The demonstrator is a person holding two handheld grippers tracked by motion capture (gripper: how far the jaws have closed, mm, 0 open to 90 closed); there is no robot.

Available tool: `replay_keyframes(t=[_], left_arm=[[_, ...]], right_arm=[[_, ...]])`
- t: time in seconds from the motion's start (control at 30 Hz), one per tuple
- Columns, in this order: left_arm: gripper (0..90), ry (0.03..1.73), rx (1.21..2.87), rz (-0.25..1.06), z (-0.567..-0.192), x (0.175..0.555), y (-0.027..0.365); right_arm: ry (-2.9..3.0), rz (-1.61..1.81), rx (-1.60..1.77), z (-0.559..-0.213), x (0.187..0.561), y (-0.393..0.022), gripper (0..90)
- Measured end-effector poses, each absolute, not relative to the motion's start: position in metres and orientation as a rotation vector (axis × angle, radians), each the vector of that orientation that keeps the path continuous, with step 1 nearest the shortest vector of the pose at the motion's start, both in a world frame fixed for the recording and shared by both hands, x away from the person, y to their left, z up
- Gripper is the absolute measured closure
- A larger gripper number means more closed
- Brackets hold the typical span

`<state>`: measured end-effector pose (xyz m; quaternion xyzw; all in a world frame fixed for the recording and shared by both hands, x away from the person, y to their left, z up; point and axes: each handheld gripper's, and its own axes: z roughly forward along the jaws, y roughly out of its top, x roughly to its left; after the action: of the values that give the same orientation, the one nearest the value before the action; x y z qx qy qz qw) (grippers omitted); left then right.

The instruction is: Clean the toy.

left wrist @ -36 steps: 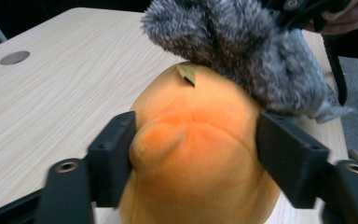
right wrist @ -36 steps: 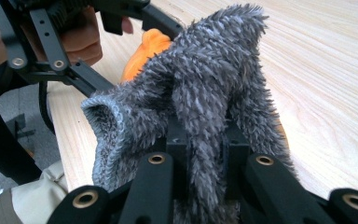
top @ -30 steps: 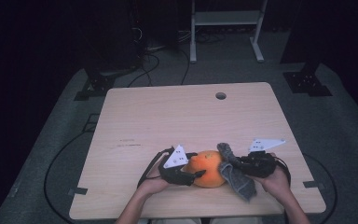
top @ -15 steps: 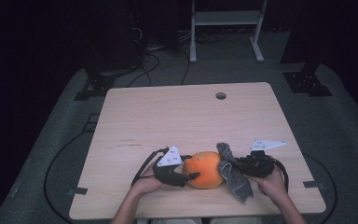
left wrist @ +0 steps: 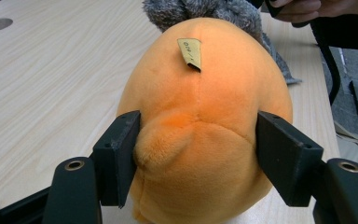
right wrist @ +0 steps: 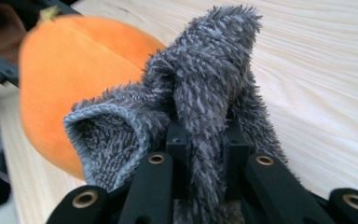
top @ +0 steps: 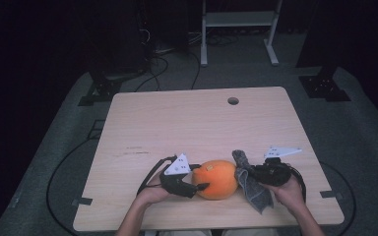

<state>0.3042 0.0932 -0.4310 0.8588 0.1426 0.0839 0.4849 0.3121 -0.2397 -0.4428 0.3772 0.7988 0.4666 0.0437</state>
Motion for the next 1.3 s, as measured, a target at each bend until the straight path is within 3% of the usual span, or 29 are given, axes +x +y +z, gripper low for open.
replay_keyframes(t=[0.2,0.43,0.7,0.93,1.07,1.3], left_arm=[[32.7,0.348,2.087,0.200,-0.432,0.305,0.093],[31.5,0.351,2.088,0.193,-0.433,0.305,0.095],[30.6,0.332,2.090,0.206,-0.433,0.304,0.092],[29.4,0.331,2.081,0.200,-0.434,0.304,0.093],[28.5,0.330,2.080,0.201,-0.435,0.304,0.091],[27.5,0.324,2.072,0.214,-0.434,0.301,0.082]], right_arm=[[2.362,1.537,1.111,-0.426,0.304,-0.241,77.1],[2.414,1.397,1.145,-0.441,0.309,-0.234,77.3],[2.366,1.610,0.984,-0.411,0.295,-0.220,77.2],[2.427,1.373,1.114,-0.442,0.305,-0.239,77.1],[2.364,1.513,1.064,-0.420,0.301,-0.243,77.2],[2.357,1.641,0.861,-0.387,0.285,-0.213,77.1]])
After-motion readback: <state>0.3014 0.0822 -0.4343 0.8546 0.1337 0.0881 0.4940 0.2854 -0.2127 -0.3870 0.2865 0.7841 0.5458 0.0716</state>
